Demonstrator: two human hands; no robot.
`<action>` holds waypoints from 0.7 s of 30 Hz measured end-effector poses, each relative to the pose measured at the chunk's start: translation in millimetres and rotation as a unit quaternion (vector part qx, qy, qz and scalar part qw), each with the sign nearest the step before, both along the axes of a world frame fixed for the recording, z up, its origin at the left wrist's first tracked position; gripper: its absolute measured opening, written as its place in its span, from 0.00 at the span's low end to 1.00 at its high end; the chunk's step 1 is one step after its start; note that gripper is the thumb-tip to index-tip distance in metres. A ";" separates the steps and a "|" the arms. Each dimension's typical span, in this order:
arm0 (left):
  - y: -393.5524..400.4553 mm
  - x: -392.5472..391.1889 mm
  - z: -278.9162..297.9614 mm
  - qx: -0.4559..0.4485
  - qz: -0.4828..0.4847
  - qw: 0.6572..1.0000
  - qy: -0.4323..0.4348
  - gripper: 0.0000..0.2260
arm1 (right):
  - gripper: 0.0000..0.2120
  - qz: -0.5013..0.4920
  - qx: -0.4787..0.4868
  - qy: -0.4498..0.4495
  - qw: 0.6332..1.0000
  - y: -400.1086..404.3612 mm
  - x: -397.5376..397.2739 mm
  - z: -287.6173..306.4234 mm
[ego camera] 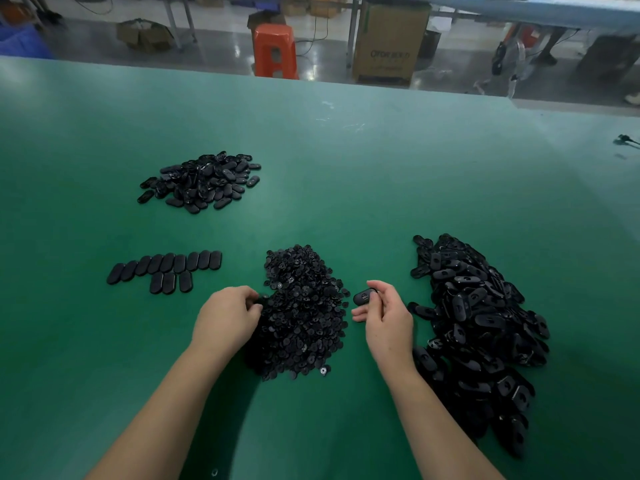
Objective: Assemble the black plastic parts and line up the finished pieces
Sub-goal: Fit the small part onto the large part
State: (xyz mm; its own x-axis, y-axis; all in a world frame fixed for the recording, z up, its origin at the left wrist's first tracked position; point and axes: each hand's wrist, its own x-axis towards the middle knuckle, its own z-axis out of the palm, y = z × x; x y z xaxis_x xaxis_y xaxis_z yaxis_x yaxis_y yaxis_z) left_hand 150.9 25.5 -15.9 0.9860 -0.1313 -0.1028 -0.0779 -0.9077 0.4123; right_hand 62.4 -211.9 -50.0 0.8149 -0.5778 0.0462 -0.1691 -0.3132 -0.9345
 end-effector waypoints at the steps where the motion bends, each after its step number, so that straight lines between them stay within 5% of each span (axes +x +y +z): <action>1: -2.5 0.4 0.0 -0.004 0.003 1.000 -0.001 0.11 | 0.11 0.000 -0.002 0.001 1.000 0.1 0.0 0.1; 17: -12.0 0.7 6.9 -0.098 0.004 0.995 -0.023 0.04 | 0.10 0.001 0.012 0.004 1.000 0.9 -0.7 2.2; 21: -18.8 -2.8 7.5 -0.205 0.022 0.978 -0.017 0.07 | 0.12 -0.007 0.035 0.000 0.999 -0.1 -1.8 2.1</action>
State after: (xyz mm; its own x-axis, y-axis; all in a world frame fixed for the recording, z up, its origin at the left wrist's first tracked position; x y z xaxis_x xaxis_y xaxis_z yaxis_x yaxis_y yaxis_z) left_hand 148.1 6.7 -8.4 0.9936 -0.1112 -0.0183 -0.0613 -0.6699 0.7399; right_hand 60.7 -212.0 -47.9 0.8071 -0.5904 0.0045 -0.1734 -0.2444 -0.9540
